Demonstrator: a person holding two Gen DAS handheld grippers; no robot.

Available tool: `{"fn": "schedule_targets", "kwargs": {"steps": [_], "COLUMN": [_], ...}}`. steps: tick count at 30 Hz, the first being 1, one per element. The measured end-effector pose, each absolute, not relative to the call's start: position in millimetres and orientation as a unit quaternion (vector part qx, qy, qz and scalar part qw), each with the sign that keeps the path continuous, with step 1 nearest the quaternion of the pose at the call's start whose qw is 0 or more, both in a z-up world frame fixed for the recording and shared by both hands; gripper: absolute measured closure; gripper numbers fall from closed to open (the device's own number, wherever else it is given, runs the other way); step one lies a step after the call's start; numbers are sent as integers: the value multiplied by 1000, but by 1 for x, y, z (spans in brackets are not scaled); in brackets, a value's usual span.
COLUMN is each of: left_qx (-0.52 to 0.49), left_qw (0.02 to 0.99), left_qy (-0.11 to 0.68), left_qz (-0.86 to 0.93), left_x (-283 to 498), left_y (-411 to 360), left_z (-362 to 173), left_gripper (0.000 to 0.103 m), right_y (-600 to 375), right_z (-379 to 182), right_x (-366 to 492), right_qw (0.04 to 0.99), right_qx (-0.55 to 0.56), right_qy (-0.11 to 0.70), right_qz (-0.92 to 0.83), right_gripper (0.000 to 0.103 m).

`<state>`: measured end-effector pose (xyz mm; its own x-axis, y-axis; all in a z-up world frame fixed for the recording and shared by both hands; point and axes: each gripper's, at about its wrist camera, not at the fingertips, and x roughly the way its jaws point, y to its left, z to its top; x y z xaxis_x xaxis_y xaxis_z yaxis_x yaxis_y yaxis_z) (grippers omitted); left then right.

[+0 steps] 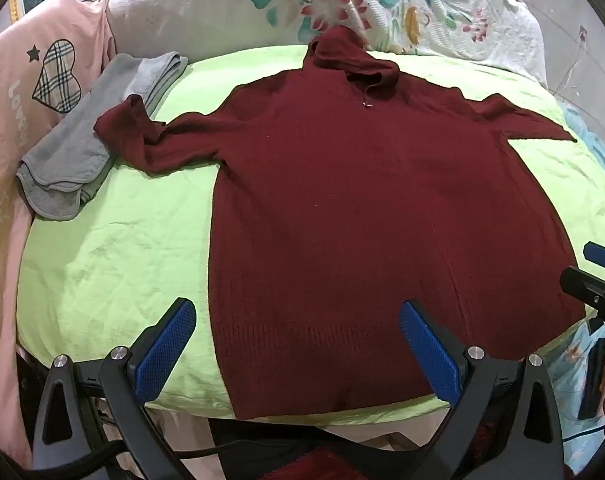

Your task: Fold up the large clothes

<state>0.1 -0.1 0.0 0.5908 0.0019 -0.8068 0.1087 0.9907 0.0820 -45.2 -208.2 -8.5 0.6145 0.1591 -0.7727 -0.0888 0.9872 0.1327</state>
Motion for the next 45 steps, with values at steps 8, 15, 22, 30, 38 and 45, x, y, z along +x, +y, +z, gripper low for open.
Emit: {"fn": "schedule_targets", "kwargs": {"steps": [8,15,22,30,38,45], "left_qx": [59,61,61,61,62,61], "left_qw": [889,889,889,887,889,888], "left_qy": [453,452,453,458,452,454], "left_qz": [-32,-31,-32,-33,-33,-33], "left_x": [0,0,-2,0,0,-1], "left_y": [-1,-3,-4,-3,-4,-4], "left_z": [1,0,-1,-2,-3,-3], "left_gripper": [1,1,1,1,1,1], "right_y": [-208,-207,-207,-206,-206,-206], "right_z": [-8,-8,-8,-9,-10,-10], "right_x": [-43,-44,-43,-45,-44,-44], "right_qw": [897,898,898,898,897,896], "right_qx": [43,39,43,43,46,49], "right_qy": [434,433,432,432,434,435], "right_qz": [71,70,70,73,73,75], "right_gripper": [0,0,0,0,0,0]}}
